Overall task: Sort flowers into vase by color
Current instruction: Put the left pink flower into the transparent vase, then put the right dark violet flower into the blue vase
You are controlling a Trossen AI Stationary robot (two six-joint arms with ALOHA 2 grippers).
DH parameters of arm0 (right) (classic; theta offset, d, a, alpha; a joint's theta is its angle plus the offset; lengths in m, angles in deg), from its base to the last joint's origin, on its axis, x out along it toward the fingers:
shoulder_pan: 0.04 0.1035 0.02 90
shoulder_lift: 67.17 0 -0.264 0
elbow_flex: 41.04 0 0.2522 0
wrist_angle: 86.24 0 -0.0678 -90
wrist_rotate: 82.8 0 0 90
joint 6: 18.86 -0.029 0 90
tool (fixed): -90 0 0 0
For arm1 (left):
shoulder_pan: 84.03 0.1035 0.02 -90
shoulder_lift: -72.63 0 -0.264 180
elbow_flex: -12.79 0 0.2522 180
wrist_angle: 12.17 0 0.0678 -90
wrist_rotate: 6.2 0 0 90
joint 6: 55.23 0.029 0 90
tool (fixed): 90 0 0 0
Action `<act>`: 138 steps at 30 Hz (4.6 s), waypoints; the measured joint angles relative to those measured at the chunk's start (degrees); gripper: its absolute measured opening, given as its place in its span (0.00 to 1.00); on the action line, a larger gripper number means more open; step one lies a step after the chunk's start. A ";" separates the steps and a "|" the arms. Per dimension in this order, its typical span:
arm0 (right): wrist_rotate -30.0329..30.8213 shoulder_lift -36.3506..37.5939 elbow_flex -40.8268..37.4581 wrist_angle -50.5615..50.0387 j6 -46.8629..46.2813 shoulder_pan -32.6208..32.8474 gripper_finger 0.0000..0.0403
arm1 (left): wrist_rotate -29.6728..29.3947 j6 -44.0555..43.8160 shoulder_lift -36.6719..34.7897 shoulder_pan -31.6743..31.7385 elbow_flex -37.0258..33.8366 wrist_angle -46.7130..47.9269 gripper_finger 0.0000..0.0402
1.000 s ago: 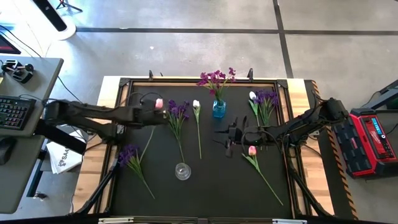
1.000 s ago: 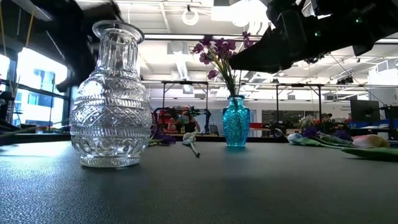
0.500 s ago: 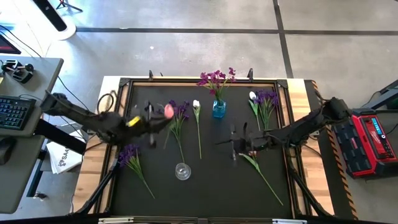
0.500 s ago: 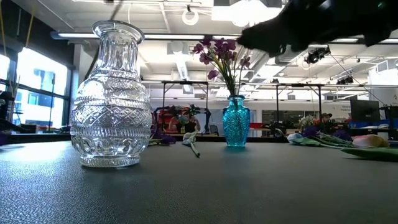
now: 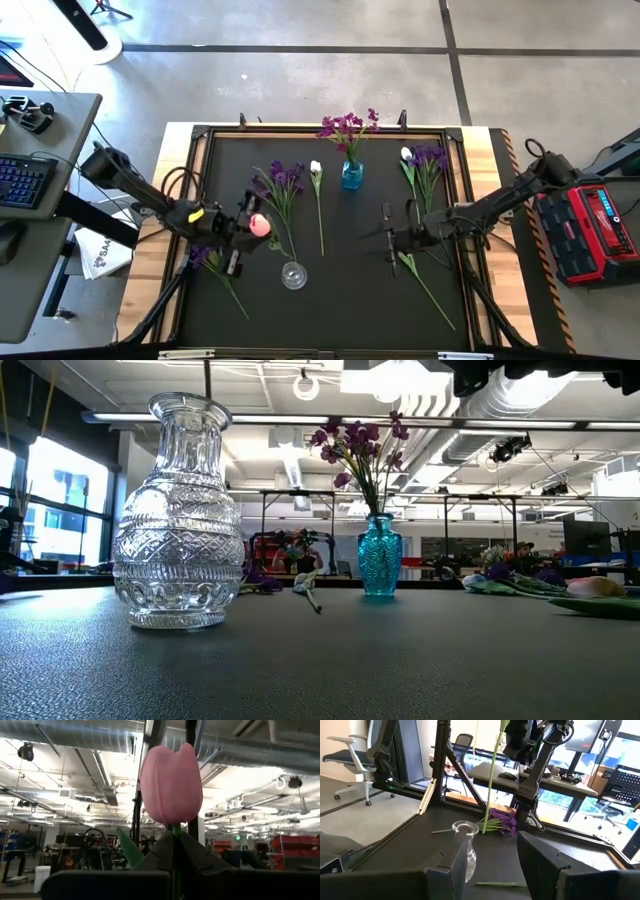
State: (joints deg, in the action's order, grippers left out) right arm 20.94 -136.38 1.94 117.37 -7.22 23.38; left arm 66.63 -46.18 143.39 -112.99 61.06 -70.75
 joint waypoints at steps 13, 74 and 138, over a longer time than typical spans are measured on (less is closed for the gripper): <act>2.71 0.00 0.00 -0.29 -0.16 0.00 0.36 | -0.40 -5.90 1.61 -2.54 4.33 -1.31 0.00; 2.62 -0.04 0.00 -2.46 -1.73 1.36 0.36 | -40.09 -14.97 -7.04 -14.06 2.19 46.40 0.40; 20.16 2.98 0.07 -32.06 -28.00 -2.28 0.40 | -31.48 -64.83 -6.94 -9.67 15.74 121.32 0.58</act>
State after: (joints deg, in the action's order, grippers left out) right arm 41.11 -133.39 2.00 85.31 -35.22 21.10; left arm 35.16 -111.01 136.45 -122.66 76.79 50.57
